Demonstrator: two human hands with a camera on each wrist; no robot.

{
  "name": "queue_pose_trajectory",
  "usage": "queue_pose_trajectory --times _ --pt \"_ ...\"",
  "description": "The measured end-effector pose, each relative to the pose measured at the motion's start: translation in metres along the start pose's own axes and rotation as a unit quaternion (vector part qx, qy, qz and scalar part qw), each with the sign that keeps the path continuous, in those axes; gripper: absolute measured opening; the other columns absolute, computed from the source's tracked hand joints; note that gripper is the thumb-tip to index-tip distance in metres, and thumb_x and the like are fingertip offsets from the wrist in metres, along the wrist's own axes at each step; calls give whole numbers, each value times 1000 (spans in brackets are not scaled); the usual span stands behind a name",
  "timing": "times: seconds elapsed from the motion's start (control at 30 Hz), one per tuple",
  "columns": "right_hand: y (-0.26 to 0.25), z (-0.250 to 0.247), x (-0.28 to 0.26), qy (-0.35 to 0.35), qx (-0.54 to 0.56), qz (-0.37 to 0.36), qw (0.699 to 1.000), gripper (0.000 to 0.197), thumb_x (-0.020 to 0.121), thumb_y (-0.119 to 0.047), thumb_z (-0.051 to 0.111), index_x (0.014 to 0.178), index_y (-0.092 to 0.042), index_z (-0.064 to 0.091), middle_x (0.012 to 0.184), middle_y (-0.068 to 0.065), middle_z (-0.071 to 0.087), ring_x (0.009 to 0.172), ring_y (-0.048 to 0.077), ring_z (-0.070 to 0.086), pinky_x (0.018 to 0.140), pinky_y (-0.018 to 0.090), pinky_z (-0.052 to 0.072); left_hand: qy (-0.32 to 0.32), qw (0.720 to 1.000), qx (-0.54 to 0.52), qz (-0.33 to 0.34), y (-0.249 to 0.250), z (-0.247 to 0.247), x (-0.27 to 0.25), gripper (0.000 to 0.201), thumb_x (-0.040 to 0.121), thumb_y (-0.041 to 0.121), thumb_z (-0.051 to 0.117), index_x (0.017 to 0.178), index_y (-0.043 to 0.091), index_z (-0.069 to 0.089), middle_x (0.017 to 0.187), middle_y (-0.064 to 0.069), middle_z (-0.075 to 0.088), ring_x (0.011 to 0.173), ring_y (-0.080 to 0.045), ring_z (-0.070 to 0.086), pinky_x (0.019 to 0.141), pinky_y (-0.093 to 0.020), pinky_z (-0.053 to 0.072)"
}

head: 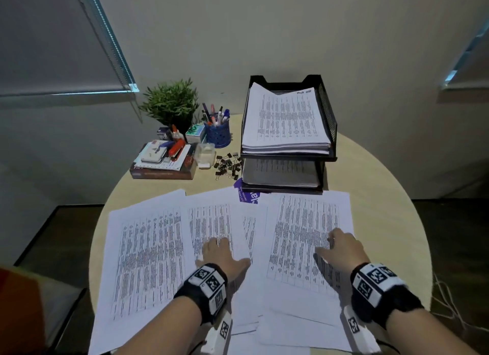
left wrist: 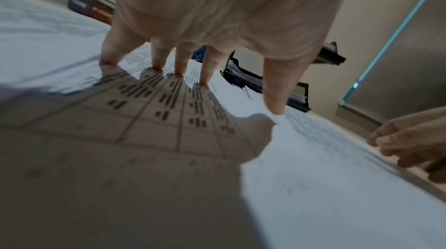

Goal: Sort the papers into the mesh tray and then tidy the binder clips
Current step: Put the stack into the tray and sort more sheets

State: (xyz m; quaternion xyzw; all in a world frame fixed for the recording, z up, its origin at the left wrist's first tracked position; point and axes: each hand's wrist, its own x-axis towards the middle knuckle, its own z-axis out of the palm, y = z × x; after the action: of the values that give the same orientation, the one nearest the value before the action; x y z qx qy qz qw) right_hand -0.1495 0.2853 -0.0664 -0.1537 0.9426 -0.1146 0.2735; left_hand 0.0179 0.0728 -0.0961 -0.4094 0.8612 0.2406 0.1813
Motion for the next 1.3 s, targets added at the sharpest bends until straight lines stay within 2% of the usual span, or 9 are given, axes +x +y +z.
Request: queue_pose_trajectory --times 0.13,0.53,0.6,0.7,0.8,0.83,1.03,1.17,1.3 --pt "13 15 -13 14 -23 61 998 78 79 -59 59 135 -11 34 134 14 40 125 34 38 96 40 42 -10 999 44 0 0 8 -14 100 74 71 52 149 22 8 158 -3 -1 146 -25 1 115 -56 12" --pt "28 23 -6 71 69 77 992 123 60 -52 83 148 -7 9 138 20 38 127 37 39 101 45 40 -20 994 107 -7 8 16 -24 116 67 82 45 149 21 -11 157 -8 -15 145 -31 -12 112 -63 4" --pt "35 24 -1 83 145 75 983 117 63 -39 85 147 -5 12 138 22 40 126 38 42 99 46 42 -26 993 114 -3 8 18 -24 113 70 79 46 149 24 -13 157 -9 -17 144 -32 -15 111 -65 3" --pt "48 21 3 100 226 55 967 76 76 -18 77 134 0 30 120 20 54 105 34 55 85 38 46 -33 992 121 7 8 19 -26 102 75 74 46 147 34 -15 156 -11 -19 143 -35 -17 109 -67 3" --pt "62 20 3 101 212 27 972 23 86 -7 63 98 -5 43 85 10 51 78 25 48 65 32 35 -44 993 110 15 8 17 -26 95 77 71 47 145 42 -12 155 -11 -20 142 -36 -19 107 -68 3" --pt "66 20 3 100 204 21 974 19 86 -6 61 85 -7 42 77 6 47 72 23 45 61 32 32 -47 993 105 15 9 17 -26 92 78 69 49 145 44 -9 156 -11 -20 142 -36 -19 107 -69 3" --pt "79 11 -2 70 161 18 984 28 81 1 54 67 -13 34 65 3 40 59 19 35 54 30 25 -36 993 104 36 20 27 -26 72 86 50 50 144 48 8 158 -3 -14 144 -33 -14 107 -70 3" --pt "90 9 -7 45 55 27 997 30 83 -8 53 62 -13 32 61 3 39 57 20 37 50 29 23 -29 994 96 41 29 35 -29 77 84 61 47 147 37 9 157 -4 -15 144 -31 -14 107 -69 2" --pt "96 4 -16 -5 32 55 998 21 86 -10 50 66 -16 48 70 2 53 68 22 52 55 26 37 -17 996 79 28 37 37 -30 84 83 61 50 148 27 10 158 -6 -13 145 -30 -14 109 -67 2"
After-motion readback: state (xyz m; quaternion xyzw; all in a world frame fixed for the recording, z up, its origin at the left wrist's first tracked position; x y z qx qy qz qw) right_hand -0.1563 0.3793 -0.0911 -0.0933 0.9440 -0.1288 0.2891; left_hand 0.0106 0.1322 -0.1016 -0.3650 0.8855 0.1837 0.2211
